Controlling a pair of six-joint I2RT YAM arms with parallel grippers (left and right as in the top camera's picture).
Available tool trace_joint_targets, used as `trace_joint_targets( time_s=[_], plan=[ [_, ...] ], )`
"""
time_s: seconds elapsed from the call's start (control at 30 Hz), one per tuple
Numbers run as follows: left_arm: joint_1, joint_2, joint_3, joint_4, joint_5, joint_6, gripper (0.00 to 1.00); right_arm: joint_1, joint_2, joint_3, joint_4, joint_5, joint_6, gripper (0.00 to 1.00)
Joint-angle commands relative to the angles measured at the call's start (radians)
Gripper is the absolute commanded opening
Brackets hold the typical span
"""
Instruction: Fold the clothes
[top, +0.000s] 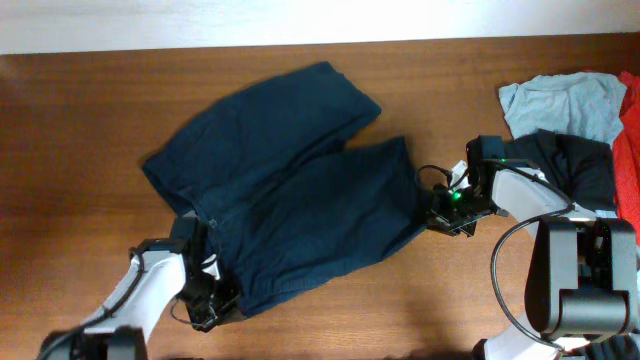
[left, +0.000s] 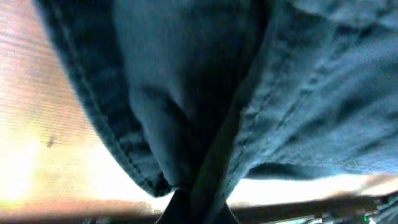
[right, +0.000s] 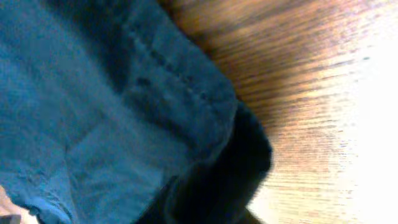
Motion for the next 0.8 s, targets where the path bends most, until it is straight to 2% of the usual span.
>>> trace_joint_targets(
  time_s=[0.0, 0.27, 0.4, 0.47, 0.57, 0.63, 0.77],
  plan=[
    [-0.003, -0.107, 0.064, -0.076, -0.029, 0.031, 0.01, 0.002, -0.024, 0.065, -0.037, 0.008, -0.033, 0.11],
    [-0.003, -0.375, 0.163, -0.322, -0.109, 0.03, 0.01, 0.003, -0.09, 0.38, -0.451, 0.399, -0.141, 0.08],
    [-0.003, -0.472, 0.201, -0.428, -0.112, 0.017, 0.01, 0.003, -0.09, 0.53, -0.586, 0.42, -0.171, 0.08],
    [-0.003, -0.491, 0.21, -0.445, -0.112, 0.015, 0.01, 0.008, -0.09, 0.58, -0.582, 0.4, -0.187, 0.08],
    [-0.003, -0.498, 0.237, -0.43, -0.14, -0.003, 0.01, 0.037, -0.09, 0.652, -0.489, 0.287, -0.19, 0.1],
    [-0.003, -0.494, 0.261, -0.382, -0.159, -0.024, 0.0, 0.076, -0.087, 0.659, -0.335, 0.19, -0.184, 0.12],
    [0.002, -0.481, 0.29, -0.224, -0.168, -0.065, 0.0, 0.144, -0.055, 0.659, -0.124, 0.177, -0.116, 0.11]
  ],
)
